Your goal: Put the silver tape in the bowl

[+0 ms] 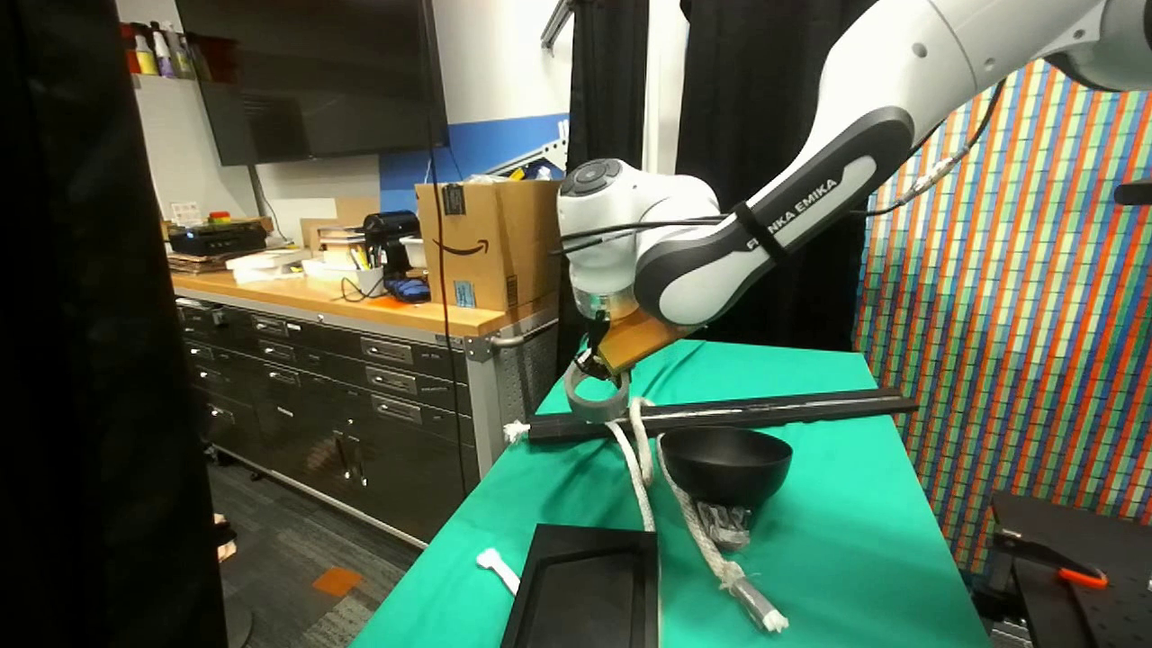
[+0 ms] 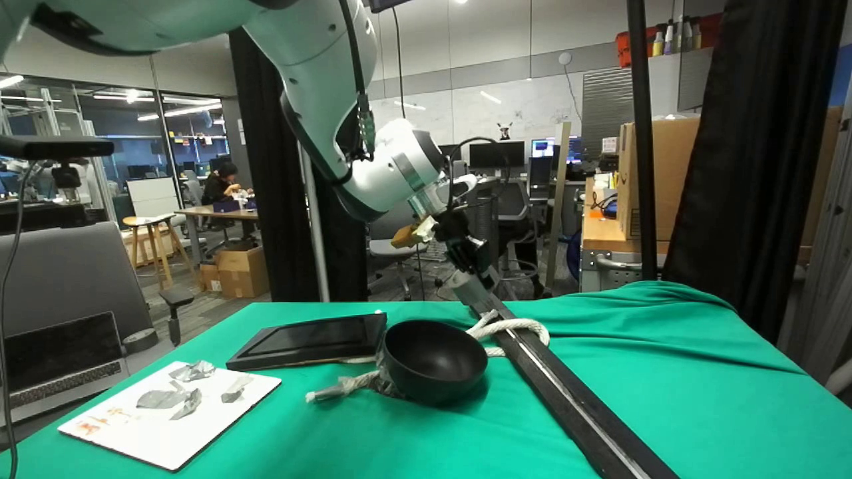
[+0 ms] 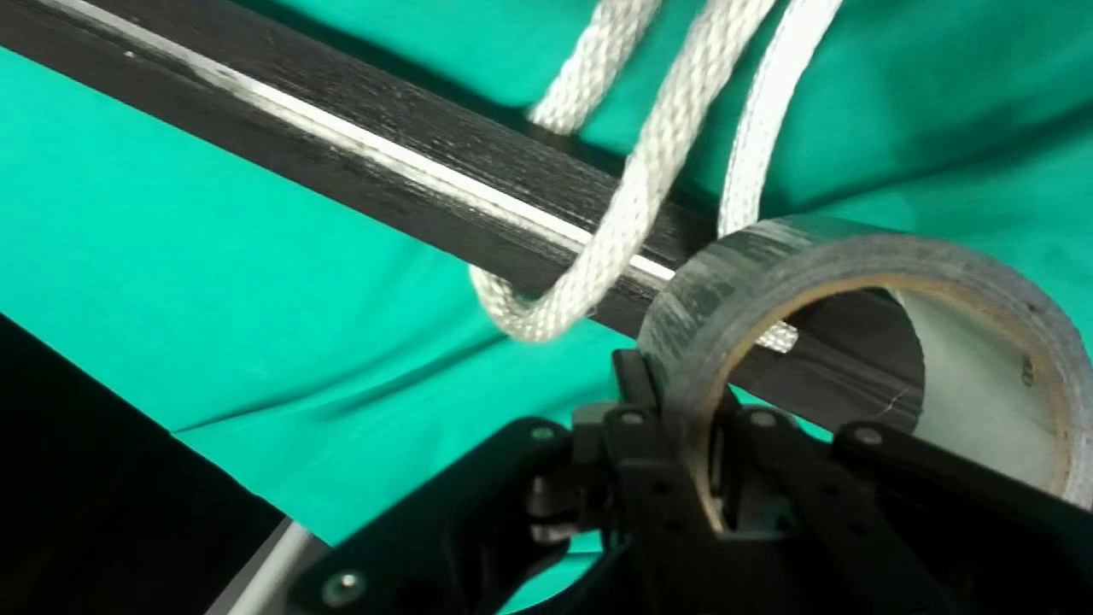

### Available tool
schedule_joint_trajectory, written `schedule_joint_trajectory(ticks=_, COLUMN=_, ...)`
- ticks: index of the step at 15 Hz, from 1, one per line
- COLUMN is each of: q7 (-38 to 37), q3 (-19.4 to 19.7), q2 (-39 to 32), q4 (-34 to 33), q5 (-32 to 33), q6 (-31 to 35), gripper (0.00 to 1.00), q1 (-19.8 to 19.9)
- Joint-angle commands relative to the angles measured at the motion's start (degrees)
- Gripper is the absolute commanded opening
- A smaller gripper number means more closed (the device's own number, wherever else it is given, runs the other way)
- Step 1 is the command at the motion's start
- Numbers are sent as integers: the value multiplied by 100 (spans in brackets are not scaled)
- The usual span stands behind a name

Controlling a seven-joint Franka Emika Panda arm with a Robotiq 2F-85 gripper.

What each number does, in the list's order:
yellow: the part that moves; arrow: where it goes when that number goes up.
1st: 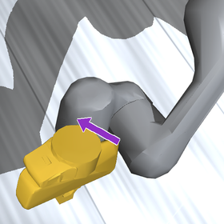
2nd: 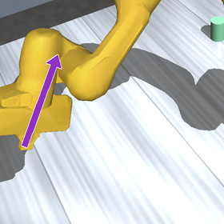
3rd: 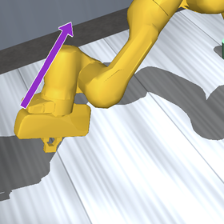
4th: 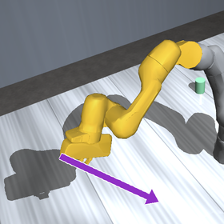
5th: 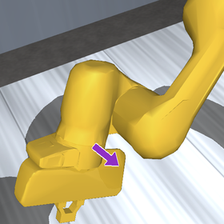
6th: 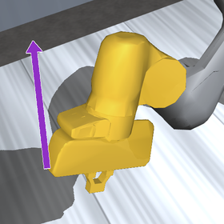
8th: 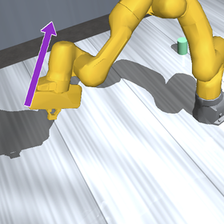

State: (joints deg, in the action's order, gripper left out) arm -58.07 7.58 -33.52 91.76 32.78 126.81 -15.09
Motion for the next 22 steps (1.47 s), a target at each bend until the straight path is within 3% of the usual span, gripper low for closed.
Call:
schedule_joint_trajectory(ticks=1, q7=360, q3=-89, q2=695, q4=541, q5=-322, q6=-305, gripper=11, q1=187)
schedule_joint_trajectory(ticks=7, q7=801, q3=-212, q2=1274, q4=1182, q5=-843, q6=-919, gripper=11, q1=444)
schedule_joint_trajectory(ticks=13, q7=1748, q3=-599, q2=1544, q4=1506, q5=-2117, q6=-1552, gripper=11, q1=715)
schedule_joint_trajectory(ticks=17, q7=1886, q3=-661, q2=1655, q4=1603, q5=-2578, q6=-1919, gripper=10, q1=726)
schedule_joint_trajectory(ticks=18, q7=1898, q3=-663, q2=1659, q4=1599, q5=-2664, q6=-2040, gripper=40, q1=737)
schedule_joint_trajectory(ticks=19, q7=1732, q3=-618, q2=1414, q4=1449, q5=-2449, q6=-1869, gripper=17, q1=657)
schedule_joint_trajectory(ticks=22, q7=1769, q3=-623, q2=1440, q4=1462, q5=-2524, q6=-1970, gripper=39, q1=672)
